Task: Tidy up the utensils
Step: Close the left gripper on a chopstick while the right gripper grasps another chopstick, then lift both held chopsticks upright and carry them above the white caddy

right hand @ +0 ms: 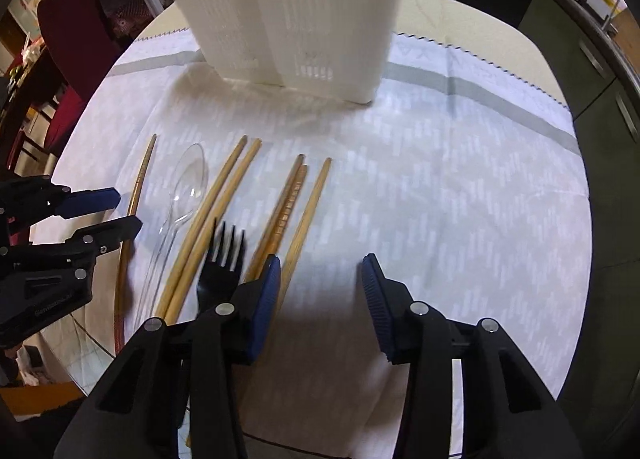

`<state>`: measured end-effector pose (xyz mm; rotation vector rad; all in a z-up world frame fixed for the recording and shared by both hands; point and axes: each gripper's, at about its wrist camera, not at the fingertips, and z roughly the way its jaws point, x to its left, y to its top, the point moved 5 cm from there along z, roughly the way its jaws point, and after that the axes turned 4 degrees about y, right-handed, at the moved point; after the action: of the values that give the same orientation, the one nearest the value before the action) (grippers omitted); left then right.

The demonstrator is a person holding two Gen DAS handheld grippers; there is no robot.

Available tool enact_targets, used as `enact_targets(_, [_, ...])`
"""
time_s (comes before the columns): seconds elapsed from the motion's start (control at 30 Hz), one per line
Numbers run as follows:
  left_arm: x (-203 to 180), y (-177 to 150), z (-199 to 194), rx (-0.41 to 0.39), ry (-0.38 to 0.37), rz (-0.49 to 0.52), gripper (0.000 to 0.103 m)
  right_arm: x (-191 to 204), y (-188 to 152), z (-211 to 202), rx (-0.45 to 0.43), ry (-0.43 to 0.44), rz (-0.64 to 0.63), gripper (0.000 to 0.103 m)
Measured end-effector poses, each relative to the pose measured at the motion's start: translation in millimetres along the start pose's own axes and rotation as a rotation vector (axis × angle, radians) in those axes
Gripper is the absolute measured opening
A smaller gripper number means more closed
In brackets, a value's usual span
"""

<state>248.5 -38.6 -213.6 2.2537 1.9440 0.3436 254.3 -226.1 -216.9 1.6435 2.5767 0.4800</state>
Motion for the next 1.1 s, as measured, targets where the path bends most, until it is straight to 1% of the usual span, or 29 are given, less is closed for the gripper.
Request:
enact_targets(0.07, [-1,2,1,-0.002,0.0,0.0,0.034,9,5,5,0.009,-0.029,-0.028,0.038])
enact_targets(0.13, [-3,4,1,-0.007,0.001,0.006,0.034,16,10,7,0.019,-0.023,-0.035,0.029])
enact_targets(0.17, [-5,5,1,-0.009,0.001,0.009,0.034,18,12,8,0.023,-0.02,-0.037,0.027])
enact_targets(0.27, [-6,7,2,-0.004,-0.003,0.019,0.034,20,15,10,0.035,-0.021,-0.051,0.024])
enact_targets(0.33, [-5,7,2,0.008,-0.004,0.021,0.034,17,18,11,0.043,-0.013,-0.04,0.016])
enact_targets(0.4, [0,7,3,0.021,-0.003,0.009,0.034,11,19,10,0.049,-0.006,-0.025,0.012])
enact_targets(0.5, [9,9,5,0.034,-0.004,-0.021,0.034,15,20,13,0.057,-0.012,-0.032,0.014])
enact_targets(0.57, [11,13,5,0.038,-0.003,-0.035,0.033,17,18,13,0.058,-0.02,-0.045,0.012])
enact_targets(0.63, [10,15,6,0.036,-0.007,-0.049,0.032,14,20,13,0.06,0.003,-0.034,0.01])
enact_targets(0.67, [10,16,6,0.034,-0.009,-0.054,0.029,11,20,13,0.058,0.014,-0.024,0.01])
enact_targets(0.7, [10,17,6,0.031,-0.009,-0.055,0.018,9,19,13,0.055,0.019,-0.019,0.008])
enact_targets(0.73, [8,18,6,0.029,-0.016,-0.055,0.011,8,19,13,0.05,0.021,-0.019,0.007])
enact_targets(0.83, [4,21,8,0.02,-0.032,-0.026,0.007,2,14,9,0.035,0.032,-0.009,0.007])
enact_targets(0.97, [0,22,8,0.02,-0.046,-0.022,0.006,-9,9,-8,-0.01,0.071,0.014,0.007])
enact_targets(1.1, [3,23,-4,-0.01,-0.05,-0.017,0.006,-18,4,-42,-0.103,0.11,0.032,0.007])
